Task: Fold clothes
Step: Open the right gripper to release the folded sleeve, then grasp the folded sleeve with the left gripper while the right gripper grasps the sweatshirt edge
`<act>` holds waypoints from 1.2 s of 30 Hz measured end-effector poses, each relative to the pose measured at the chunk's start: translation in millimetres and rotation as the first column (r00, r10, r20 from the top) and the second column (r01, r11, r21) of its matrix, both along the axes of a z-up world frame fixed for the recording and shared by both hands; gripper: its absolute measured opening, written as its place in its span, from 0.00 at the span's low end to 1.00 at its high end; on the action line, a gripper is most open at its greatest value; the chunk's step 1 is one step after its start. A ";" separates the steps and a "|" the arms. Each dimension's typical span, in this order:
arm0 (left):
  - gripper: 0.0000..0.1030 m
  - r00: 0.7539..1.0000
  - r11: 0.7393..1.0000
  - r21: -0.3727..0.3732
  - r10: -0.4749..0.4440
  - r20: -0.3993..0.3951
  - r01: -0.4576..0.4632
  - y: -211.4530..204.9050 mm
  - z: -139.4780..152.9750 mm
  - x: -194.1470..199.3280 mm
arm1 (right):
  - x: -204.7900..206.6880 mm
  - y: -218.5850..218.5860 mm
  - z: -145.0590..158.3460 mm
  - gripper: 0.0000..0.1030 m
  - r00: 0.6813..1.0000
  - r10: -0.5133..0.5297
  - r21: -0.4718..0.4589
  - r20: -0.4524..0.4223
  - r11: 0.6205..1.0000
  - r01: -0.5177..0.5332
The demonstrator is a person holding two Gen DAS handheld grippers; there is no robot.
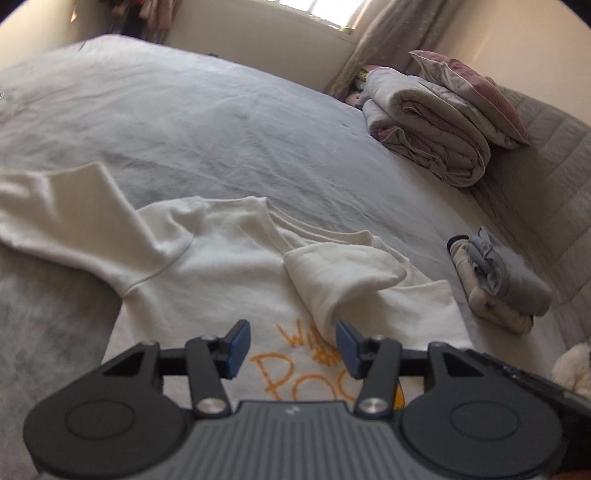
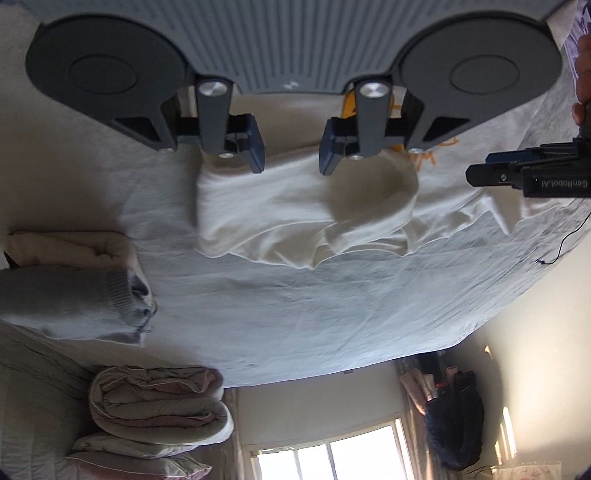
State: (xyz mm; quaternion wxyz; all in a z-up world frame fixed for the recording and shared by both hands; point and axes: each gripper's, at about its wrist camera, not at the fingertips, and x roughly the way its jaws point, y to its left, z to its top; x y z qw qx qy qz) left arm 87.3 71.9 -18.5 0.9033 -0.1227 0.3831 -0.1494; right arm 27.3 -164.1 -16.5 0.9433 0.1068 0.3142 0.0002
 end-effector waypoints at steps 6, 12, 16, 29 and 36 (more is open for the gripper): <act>0.54 0.994 0.971 0.226 -0.089 0.068 0.072 -56.1 -13.4 17.6 | 1.2 -33.3 -12.2 0.36 0.996 -0.085 0.087 -0.016 0.993 0.086; 0.53 0.992 0.939 0.343 -0.070 0.102 0.031 -88.2 -33.9 35.4 | 10.2 -46.3 -14.5 0.37 0.990 -0.124 0.172 -0.068 0.976 0.134; 0.33 0.992 0.954 0.291 0.034 0.118 -0.067 -70.8 -33.6 37.3 | 13.2 -51.2 -16.8 0.37 0.987 -0.132 0.185 -0.088 0.972 0.146; 0.36 0.978 0.970 0.128 0.201 0.057 -0.207 23.2 -15.7 16.8 | 15.4 -61.3 -20.6 0.40 0.979 -0.155 0.240 -0.132 0.953 0.183; 0.35 0.975 0.967 -0.130 0.221 0.002 -0.219 71.6 -25.4 20.1 | 16.1 -70.9 -18.5 0.40 0.979 -0.160 0.257 -0.125 0.948 0.188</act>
